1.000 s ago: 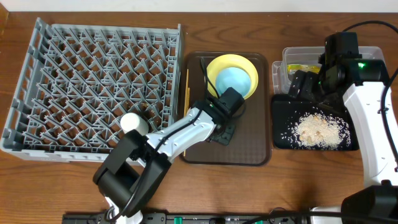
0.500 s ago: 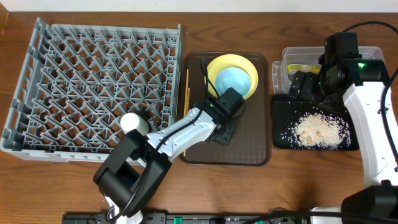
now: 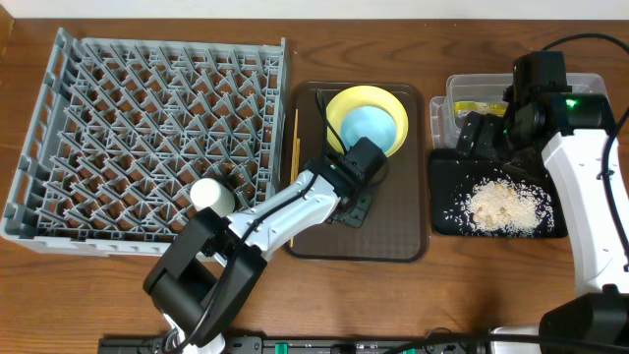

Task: Sort waste into correct bins and load items into the dishwasher
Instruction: 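Lift the pink bowl with the left gripper and carry it left, then place the pink bowl upright in the dish rack and release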

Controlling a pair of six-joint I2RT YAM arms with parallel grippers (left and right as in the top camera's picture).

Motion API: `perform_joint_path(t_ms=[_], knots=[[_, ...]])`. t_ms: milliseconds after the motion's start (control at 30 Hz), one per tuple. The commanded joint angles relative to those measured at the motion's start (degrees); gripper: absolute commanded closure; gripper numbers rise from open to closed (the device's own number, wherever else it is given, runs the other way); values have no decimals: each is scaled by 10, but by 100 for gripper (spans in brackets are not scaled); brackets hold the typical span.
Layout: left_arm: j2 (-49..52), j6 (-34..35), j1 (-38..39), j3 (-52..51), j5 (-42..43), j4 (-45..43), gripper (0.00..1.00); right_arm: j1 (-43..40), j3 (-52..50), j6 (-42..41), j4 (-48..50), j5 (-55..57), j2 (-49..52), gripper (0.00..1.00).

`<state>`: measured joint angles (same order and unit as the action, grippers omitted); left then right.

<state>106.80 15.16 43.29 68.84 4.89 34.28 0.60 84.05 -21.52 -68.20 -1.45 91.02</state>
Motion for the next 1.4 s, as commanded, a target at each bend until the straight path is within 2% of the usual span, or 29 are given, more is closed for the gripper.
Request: perform_joint_path(t_ms=[0,133,333,367,433,767,900,1033,1100,1133,1267,1367], knots=[[-15,-1,2,12,-11,3,64,-3,3,-7,-2,8,0,2],[-15,-1,2,12,-11,3,74,-3,3,-7,-2,8,0,2],[-17,-1,2,12,-11,3,81,-3,3,-7,-2,8,0,2],[-18,-1,2,12,-11,3,87,-3,3,-7,-2,8,0,2],[-22,-1,2,12,-11,3,92,-3,3,-7,-2,8,0,2],[-70,-1,2,12,-10,4,92,-3,3,-7,-2,8,0,2],[-121,-1,-3,15,-10,8,93,-3,3,-7,-2,8,0,2],[-197,-2,-45,20,-5,8,93,-3,3,-7,-2,8,0,2],[-228,-12,-76,25,28,8,92,-3,3,-7,-2,8,0,2],[-254,-21,-115,31,78,7,93,-3,3,-7,-2,8,0,2],[-285,-29,-213,39,184,-4,92,-3,3,-7,-2,8,0,2],[-285,-29,-302,39,314,-29,92,-3,3,-7,-2,8,0,2]])
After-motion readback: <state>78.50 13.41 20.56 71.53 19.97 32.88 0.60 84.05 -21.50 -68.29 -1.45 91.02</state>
